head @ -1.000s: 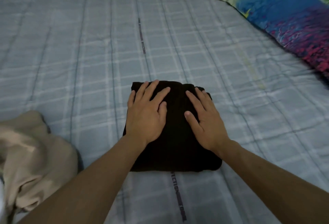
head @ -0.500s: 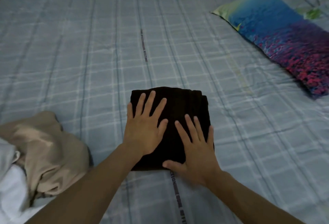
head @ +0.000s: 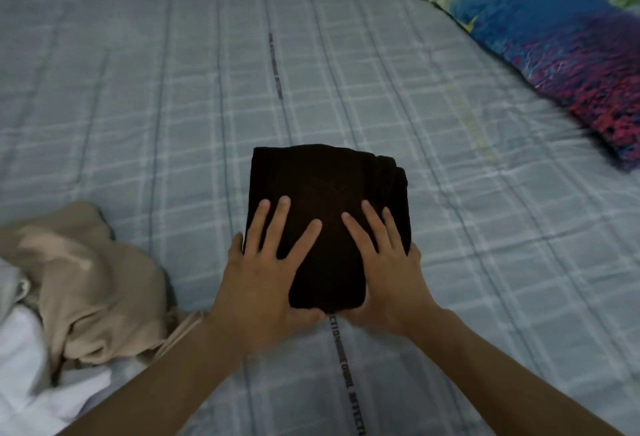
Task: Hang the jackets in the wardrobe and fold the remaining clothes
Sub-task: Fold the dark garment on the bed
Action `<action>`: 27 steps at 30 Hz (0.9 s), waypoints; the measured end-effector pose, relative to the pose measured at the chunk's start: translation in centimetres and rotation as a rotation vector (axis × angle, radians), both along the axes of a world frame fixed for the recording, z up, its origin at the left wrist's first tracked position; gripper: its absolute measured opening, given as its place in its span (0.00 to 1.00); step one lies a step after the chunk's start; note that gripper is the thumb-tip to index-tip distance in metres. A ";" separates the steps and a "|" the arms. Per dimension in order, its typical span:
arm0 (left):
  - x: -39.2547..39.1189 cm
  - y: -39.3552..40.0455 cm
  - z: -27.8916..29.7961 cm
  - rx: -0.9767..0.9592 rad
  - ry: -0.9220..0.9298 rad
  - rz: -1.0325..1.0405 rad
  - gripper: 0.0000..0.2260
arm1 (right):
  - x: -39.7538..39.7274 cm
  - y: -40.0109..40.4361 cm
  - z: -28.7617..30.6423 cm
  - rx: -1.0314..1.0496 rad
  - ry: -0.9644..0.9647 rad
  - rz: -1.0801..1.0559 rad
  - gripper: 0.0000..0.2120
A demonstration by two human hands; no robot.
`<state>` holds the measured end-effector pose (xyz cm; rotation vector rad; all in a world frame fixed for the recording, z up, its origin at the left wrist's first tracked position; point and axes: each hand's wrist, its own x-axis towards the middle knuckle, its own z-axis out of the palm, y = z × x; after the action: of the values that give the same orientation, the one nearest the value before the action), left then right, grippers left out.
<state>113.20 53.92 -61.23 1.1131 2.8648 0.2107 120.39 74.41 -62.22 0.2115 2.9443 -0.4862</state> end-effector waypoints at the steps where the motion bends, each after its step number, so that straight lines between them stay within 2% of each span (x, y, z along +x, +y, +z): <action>1: 0.4 -0.2 0.1 -0.026 0.022 -0.017 0.54 | 0.4 0.0 0.0 -0.005 0.019 0.000 0.64; 7: 0.2 -1.3 -1.4 -0.021 -0.059 0.007 0.61 | 2.0 1.3 -1.1 0.053 0.139 0.155 0.61; 10: -0.4 -1.4 -2.0 0.039 -0.068 -0.021 0.57 | 2.0 1.9 -1.6 0.014 0.187 0.187 0.55; 15: 0.1 -1.1 -2.6 0.176 -0.085 0.034 0.55 | 1.7 1.9 -1.7 -0.046 0.245 0.155 0.54; 19: 0.6 -1.2 -3.2 0.353 -0.086 0.020 0.50 | 1.9 1.7 -2.3 -0.137 0.335 0.144 0.47; 23: 1.0 -0.5 -3.1 0.425 -0.089 0.082 0.47 | 1.6 2.1 -1.9 -0.166 0.329 0.144 0.51; 27: 1.2 -0.3 -2.4 0.471 -0.061 0.088 0.45 | 1.8 2.5 -1.6 -0.293 0.345 0.139 0.48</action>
<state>114.38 53.61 -63.63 1.0098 2.8859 0.9463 122.16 76.88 -63.79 -0.1245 3.1262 -1.0118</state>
